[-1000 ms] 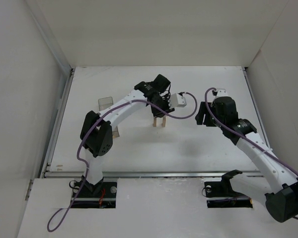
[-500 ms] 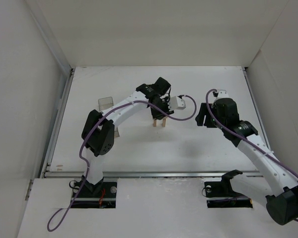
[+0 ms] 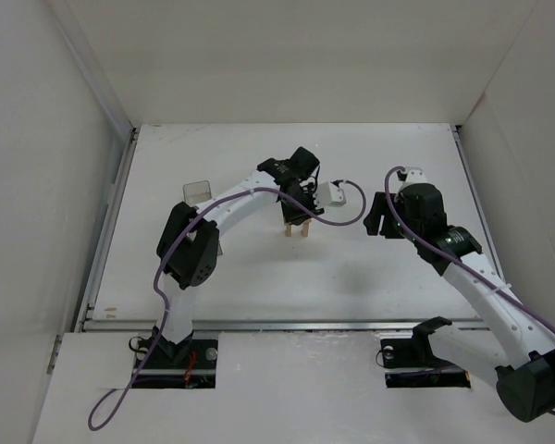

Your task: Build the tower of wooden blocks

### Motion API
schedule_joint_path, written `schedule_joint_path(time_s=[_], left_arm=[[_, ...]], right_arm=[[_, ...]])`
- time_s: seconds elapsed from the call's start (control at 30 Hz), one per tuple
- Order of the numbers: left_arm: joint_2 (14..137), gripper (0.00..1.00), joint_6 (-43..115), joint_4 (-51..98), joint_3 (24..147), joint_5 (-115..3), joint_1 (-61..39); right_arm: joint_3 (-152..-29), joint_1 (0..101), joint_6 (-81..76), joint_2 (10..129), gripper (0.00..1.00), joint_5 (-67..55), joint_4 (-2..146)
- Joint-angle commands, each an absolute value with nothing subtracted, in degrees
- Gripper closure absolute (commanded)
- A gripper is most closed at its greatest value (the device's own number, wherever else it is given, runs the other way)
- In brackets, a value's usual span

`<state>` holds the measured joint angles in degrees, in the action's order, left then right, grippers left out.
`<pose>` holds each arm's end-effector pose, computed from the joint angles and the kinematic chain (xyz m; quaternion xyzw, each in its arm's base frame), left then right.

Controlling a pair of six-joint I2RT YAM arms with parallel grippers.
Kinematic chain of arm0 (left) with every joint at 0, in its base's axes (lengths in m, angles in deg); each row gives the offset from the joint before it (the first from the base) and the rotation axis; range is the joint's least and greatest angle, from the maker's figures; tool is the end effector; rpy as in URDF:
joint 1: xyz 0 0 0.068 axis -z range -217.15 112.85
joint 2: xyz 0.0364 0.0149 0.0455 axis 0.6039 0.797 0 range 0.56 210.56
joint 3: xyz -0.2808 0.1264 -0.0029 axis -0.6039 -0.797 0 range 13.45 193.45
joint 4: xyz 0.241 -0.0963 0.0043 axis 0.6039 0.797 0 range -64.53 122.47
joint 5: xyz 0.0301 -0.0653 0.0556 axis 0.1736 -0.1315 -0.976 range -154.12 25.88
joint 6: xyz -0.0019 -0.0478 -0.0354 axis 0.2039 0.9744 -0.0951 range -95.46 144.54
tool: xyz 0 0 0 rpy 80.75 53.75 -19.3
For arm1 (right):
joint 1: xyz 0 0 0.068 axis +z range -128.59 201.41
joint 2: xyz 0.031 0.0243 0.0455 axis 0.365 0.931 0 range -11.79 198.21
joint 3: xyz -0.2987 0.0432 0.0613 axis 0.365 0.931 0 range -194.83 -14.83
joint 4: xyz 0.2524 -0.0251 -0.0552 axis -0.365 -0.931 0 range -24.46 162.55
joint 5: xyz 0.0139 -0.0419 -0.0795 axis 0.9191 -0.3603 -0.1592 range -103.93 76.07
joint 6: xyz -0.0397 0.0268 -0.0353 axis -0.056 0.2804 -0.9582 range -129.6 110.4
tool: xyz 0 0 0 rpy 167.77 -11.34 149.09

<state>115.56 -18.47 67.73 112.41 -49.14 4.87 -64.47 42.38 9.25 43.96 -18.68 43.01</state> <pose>0.3326 -0.3150 0.2772 0.6708 0.6789 -0.1231 0.2719 0.1829 0.0662 0.3270 0.0025 0.8890 0.1207 0.4417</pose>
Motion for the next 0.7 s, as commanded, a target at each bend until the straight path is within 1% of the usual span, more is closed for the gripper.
schedule_joint_path(time_s=[0.0, 0.27, 0.3, 0.37, 0.4, 0.5, 0.53, 0.63, 0.67], left_arm=[[114.91, 1.0, -18.71, 67.66, 112.5, -49.09, 5.21], [114.91, 1.0, -19.75, 67.66, 112.51, -49.09, 5.21], [114.91, 0.98, -19.76, 67.66, 112.51, -49.09, 5.21], [114.91, 0.89, -19.76, 67.66, 112.51, -49.09, 5.21], [114.91, 0.81, -19.76, 67.66, 112.51, -49.09, 5.21], [114.91, 0.72, -19.76, 67.66, 112.51, -49.62, 5.21], [114.91, 0.66, -19.76, 67.66, 112.51, -49.62, 5.21], [114.91, 0.59, -19.76, 67.66, 112.51, -49.62, 5.21], [114.91, 0.54, -19.24, 67.14, 112.51, -49.62, 5.21]], right_arm=[[-64.05, 41.97, 9.47, 42.79, 0.3, -18.23, 45.04], [-64.05, 41.97, 9.47, 42.79, 0.3, -18.23, 45.04], [-64.05, 41.97, 9.47, 42.79, 0.3, -18.23, 45.04], [-64.05, 41.97, 9.47, 42.79, 0.29, -18.23, 45.04], [-64.05, 41.97, 9.47, 42.79, 0.29, -18.23, 45.04], [-64.05, 41.97, 9.47, 42.79, 0.27, -18.23, 45.04], [-64.05, 41.97, 9.47, 42.79, 0.27, -18.23, 45.04], [-64.05, 41.97, 9.47, 43.32, 0.26, -17.71, 45.04], [-64.05, 41.97, 9.47, 43.32, 0.26, -17.71, 45.04]])
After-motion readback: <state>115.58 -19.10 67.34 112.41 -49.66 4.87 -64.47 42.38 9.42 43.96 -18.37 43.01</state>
